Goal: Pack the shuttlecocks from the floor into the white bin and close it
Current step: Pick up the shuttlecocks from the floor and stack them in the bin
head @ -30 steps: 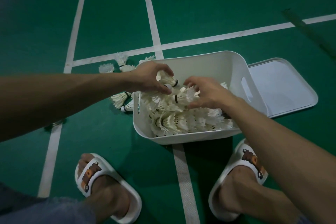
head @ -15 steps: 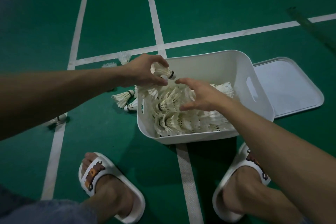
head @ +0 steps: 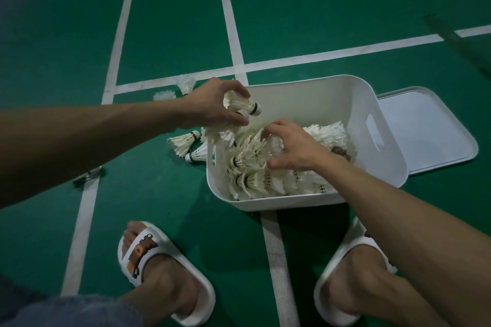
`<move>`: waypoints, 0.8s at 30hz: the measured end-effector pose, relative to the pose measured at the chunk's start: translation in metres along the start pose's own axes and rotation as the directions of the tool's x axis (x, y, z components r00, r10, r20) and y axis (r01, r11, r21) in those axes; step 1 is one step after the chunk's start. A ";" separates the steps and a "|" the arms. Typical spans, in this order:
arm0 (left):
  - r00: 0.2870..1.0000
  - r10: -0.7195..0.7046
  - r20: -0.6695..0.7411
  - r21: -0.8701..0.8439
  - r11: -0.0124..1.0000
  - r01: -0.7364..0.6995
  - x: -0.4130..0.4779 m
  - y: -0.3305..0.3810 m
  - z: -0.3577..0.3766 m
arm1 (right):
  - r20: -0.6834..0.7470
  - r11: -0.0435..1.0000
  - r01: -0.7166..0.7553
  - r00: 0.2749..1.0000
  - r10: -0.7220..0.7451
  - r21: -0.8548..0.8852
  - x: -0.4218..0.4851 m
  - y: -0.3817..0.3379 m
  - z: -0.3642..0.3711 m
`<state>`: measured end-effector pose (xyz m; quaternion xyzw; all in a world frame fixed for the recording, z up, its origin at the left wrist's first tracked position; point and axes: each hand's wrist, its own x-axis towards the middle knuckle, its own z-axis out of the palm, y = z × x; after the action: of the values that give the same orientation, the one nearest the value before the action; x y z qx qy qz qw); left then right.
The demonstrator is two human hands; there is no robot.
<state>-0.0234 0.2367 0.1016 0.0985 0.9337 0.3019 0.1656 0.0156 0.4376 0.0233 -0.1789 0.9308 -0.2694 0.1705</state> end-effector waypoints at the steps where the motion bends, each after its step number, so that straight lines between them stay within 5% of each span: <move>1: 1.000 -0.001 0.001 -0.004 1.000 0.001 0.000 0.000 0.000 | -0.001 1.000 -0.009 1.000 0.009 -0.005 0.000 -0.001 -0.002; 16: 1.000 -0.007 0.016 -0.062 0.998 0.008 -0.003 0.002 -0.003 | -0.021 0.964 -0.001 1.000 -0.004 -0.265 0.010 -0.027 -0.014; 24: 1.000 0.017 0.025 -0.025 1.000 -0.016 -0.002 0.004 0.000 | 0.028 0.996 -0.086 0.996 0.087 -0.029 0.002 -0.003 0.004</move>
<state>-0.0213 0.2392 0.1050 0.1079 0.9268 0.3136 0.1761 0.0158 0.4327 0.0214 -0.1446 0.9386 -0.2464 0.1933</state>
